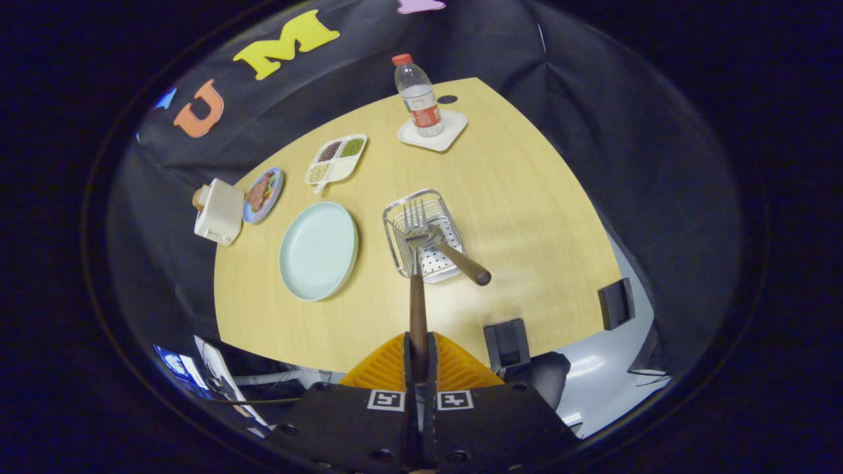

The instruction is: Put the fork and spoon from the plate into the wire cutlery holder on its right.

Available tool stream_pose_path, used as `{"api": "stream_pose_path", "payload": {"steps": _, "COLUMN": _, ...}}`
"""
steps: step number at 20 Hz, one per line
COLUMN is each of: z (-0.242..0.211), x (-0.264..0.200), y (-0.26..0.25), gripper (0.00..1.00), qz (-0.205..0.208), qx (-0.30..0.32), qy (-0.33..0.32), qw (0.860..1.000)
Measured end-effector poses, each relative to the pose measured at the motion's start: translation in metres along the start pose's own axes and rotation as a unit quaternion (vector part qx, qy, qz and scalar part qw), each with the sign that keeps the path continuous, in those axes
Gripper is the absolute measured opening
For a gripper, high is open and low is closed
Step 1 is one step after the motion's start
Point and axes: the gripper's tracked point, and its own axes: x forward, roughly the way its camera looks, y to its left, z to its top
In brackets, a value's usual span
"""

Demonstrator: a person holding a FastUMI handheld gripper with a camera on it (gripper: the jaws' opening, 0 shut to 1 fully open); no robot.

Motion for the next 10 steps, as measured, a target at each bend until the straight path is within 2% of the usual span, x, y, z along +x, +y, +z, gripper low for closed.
{"api": "stream_pose_path", "payload": {"steps": 2, "z": 0.003, "x": 0.0, "y": -0.003, "gripper": 0.03, "qz": -0.003, "qx": 0.006, "qy": -0.006, "qw": 1.0}}
{"api": "stream_pose_path", "payload": {"steps": 5, "z": 0.014, "x": -0.007, "y": 0.006, "gripper": 0.12, "qz": 0.014, "qx": 0.014, "qy": -0.024, "qw": 1.0}}
{"api": "stream_pose_path", "payload": {"steps": 8, "z": 0.018, "x": -0.008, "y": 0.012, "gripper": 0.52, "qz": 0.018, "qx": 0.014, "qy": -0.038, "qw": 0.999}}
{"api": "stream_pose_path", "payload": {"steps": 10, "z": 0.02, "x": -0.008, "y": 0.018, "gripper": 0.65, "qz": 0.018, "qx": 0.007, "qy": -0.049, "qw": 0.999}}
